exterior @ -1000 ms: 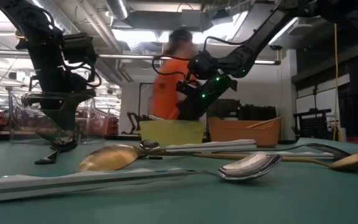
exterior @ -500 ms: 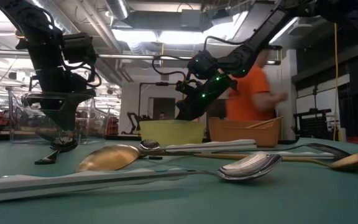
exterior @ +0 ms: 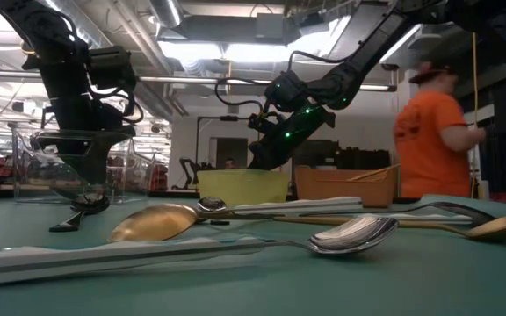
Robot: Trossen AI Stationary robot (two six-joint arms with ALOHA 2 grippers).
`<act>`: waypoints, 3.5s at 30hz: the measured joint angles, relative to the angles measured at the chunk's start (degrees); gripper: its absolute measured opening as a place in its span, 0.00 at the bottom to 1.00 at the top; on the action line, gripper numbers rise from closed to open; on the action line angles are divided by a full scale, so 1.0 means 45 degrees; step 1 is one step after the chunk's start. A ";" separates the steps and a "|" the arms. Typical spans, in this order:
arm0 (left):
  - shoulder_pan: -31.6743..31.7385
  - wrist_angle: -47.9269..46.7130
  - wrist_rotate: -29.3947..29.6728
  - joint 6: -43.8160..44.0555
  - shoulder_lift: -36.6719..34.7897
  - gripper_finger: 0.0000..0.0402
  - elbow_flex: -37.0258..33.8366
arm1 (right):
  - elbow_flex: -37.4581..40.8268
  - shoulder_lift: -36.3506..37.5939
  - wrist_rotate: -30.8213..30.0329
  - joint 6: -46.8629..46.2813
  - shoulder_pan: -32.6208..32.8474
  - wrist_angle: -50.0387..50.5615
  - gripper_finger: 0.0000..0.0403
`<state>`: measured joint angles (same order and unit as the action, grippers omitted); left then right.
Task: Sort silverware by color (type)
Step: Put the black spoon into the transparent bin
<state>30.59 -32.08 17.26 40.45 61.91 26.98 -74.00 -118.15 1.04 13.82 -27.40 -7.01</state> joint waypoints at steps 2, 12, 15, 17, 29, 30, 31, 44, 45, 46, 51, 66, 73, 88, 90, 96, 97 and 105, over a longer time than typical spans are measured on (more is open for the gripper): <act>0.0000 0.0002 -0.0039 0.0004 0.0000 0.21 0.0000 | 0.0000 0.0002 0.0003 0.0000 0.0000 -0.0003 0.22; 0.0000 -0.0024 -0.0100 -0.0013 0.0000 0.21 0.0138 | 0.0005 0.0941 0.0002 0.0044 0.0010 0.0414 0.22; -0.0004 -0.0008 -0.0103 -0.0085 0.0000 0.21 0.0562 | 0.0003 0.1686 0.0003 0.0084 0.0012 0.0821 0.22; 0.0000 -0.0039 -0.0102 -0.0425 -0.0010 0.21 0.0987 | 0.0005 0.2254 -0.0001 0.0150 0.0010 0.1252 0.22; -0.0400 -0.0044 -0.2045 -0.3751 -0.0015 0.21 0.4891 | 0.0000 0.5892 0.0737 0.1035 0.0154 0.6043 0.22; -0.0637 -0.0041 -0.2219 -0.4132 -0.0015 0.21 0.5183 | 0.0000 0.6152 0.0746 0.1039 0.0230 0.6395 0.22; -0.0886 -0.0024 -0.2465 -0.4511 -0.0017 0.21 0.5459 | 0.0000 0.6411 0.0761 0.1041 0.0338 0.6654 0.22; -0.7301 0.1071 -0.4266 -0.7460 0.0127 0.21 0.6562 | 0.0000 0.7776 0.0785 0.1049 0.3010 0.9840 0.22; -0.7816 0.1083 -0.4142 -0.7451 0.0194 0.21 0.6562 | 0.0000 0.7776 0.0789 0.1049 0.3245 1.0037 0.22; -0.8315 0.1114 -0.4061 -0.7420 0.0282 0.21 0.6562 | 0.0000 0.7776 0.0785 0.1049 0.3477 1.0219 0.22; -1.0088 0.1549 -0.4008 -0.7371 0.0843 0.21 0.6562 | 0.0000 0.7776 0.0785 0.1035 0.4519 1.0721 0.22; -1.1317 0.1484 -0.3983 -0.8502 0.3155 0.21 0.6562 | 0.0000 0.7776 0.0782 0.0996 0.6496 1.0725 0.22; -1.1155 0.0061 -0.3982 -1.0552 0.4438 0.21 0.6562 | 0.0000 0.7771 0.0772 0.0991 0.6950 1.0726 0.22; -1.0491 -0.1664 -0.3978 -1.3536 0.7646 0.21 0.6557 | 0.0000 0.7771 0.0781 0.0403 0.6921 1.0730 0.22; -1.0410 -0.1938 -0.3945 -1.3894 0.7906 0.21 0.6557 | 0.0000 0.7767 0.0781 0.0403 0.6921 1.0730 0.22; -1.0276 -0.2183 -0.3246 -1.4460 0.8341 0.21 0.6557 | 0.0005 0.7766 0.0781 0.0403 0.6921 1.0731 0.22; -1.0242 -0.2181 -0.3257 -1.4460 0.8392 0.21 0.6557 | 0.0005 0.7766 0.0781 0.0403 0.6921 1.0731 0.22; -1.0205 -0.2191 -0.3350 -1.4460 0.8624 0.21 0.6586 | 0.0005 0.7766 0.0781 0.0408 0.6921 1.0772 0.22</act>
<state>-15.33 -41.93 2.19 -24.62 100.72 56.62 -73.97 -83.20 4.56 15.66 3.75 41.46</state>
